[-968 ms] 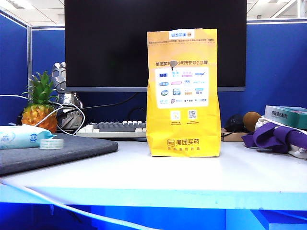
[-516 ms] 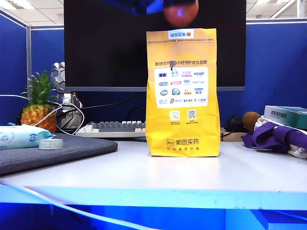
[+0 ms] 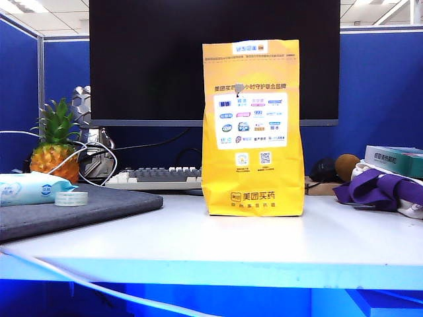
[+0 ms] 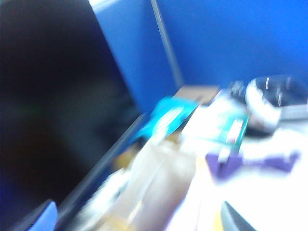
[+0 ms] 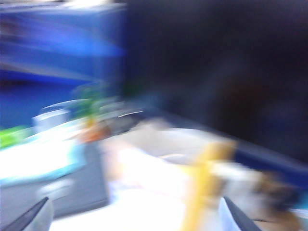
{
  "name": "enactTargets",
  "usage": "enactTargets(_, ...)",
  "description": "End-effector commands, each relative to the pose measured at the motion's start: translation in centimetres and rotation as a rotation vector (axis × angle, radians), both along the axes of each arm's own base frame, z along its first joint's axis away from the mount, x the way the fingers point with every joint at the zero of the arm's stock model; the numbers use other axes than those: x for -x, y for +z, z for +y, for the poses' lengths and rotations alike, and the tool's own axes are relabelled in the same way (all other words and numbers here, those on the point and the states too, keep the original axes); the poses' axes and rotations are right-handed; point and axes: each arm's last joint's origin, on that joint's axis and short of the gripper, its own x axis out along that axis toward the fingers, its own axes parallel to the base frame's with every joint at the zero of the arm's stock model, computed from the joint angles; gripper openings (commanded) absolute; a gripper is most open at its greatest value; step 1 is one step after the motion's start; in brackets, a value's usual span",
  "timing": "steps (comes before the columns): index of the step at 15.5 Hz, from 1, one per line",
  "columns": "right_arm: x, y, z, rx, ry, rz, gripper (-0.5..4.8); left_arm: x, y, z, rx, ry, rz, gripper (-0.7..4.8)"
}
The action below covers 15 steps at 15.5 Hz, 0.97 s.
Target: Pick up the orange and throw it into the yellow paper bag.
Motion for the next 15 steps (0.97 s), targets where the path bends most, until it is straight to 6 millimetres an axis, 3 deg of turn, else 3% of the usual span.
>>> enactTargets(1, 2.6, 0.6, -1.7, -0.014, -0.208, -0.106, 4.79, 7.2, 1.9, 5.0, -0.132, 0.129, 0.041, 4.79)
enactTargets(3, 4.4, 0.0, -2.0, -0.063, -0.233, -0.133, 4.79, 11.4, 2.4, 7.7, -0.153, 0.223, 0.075, 4.79)
enactTargets(5, 5.2, -2.1, -1.9, -0.082, -0.203, -0.12, 4.79, 15.3, 2.3, 10.5, -0.099, 0.43, 0.179, 4.79)
enactTargets(7, 5.1, -4.4, -1.8, -0.116, -0.142, -0.055, 4.79, 18.9, 0.8, 12.7, -0.051, 0.472, 0.203, 4.79)
enactTargets(8, 5.0, -5.6, -1.7, -0.133, -0.132, -0.025, 4.79, 20.4, -0.8, 13.6, -0.016, 0.477, 0.203, 4.79)
enactTargets(11, 5.0, -7.1, -1.6, -0.147, -0.09, 0.01, 4.79, 23.7, -8.8, 15.8, 0.21, 0.585, 0.236, 4.79)
enactTargets(13, 4.9, -7.2, -1.6, -0.146, -0.08, 0.02, 4.79, 23.8, -13.2, 15.9, 0.407, 0.575, 0.223, 4.79)
enactTargets(15, 4.5, -8.0, -1.6, -0.157, -0.078, 0.047, 4.79, 21.8, -16.9, 14.6, 0.563, 0.507, 0.134, 4.79)
